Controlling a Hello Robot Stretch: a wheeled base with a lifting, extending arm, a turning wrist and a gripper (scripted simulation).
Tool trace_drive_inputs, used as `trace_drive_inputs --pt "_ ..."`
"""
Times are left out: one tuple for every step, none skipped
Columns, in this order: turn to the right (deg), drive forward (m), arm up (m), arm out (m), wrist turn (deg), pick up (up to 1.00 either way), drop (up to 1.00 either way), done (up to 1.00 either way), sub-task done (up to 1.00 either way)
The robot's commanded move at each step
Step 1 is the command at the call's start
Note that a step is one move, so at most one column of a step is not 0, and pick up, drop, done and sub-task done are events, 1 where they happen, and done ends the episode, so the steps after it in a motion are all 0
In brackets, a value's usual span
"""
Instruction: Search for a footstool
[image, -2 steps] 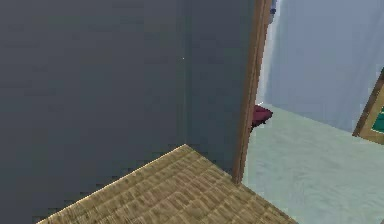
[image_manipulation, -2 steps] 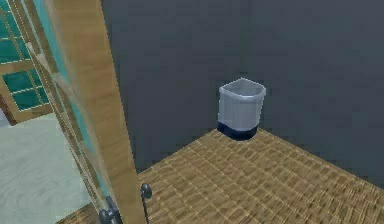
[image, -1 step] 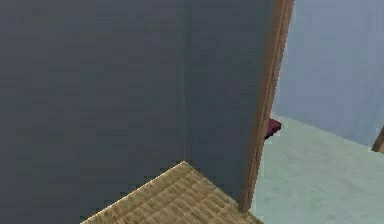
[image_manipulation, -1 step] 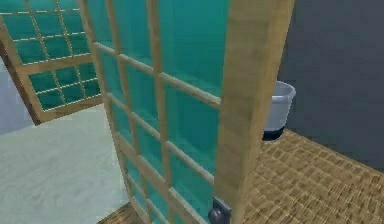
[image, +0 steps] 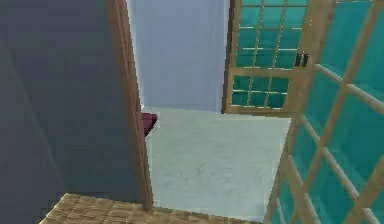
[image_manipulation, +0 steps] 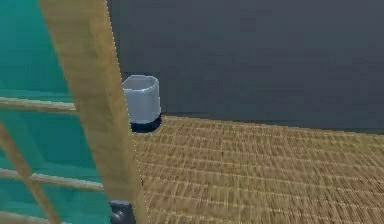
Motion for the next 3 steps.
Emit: trace_drive_inputs --pt "0.0 1.00 0.00 0.00 0.0 0.00 0.00 0.00 0.00" --pt "9.0 0.00 0.00 0.00 0.0 0.00 0.00 0.00 0.00" --pt "0.0 0.30 0.00 0.00 0.0 0.00 0.00 0.00 0.00"
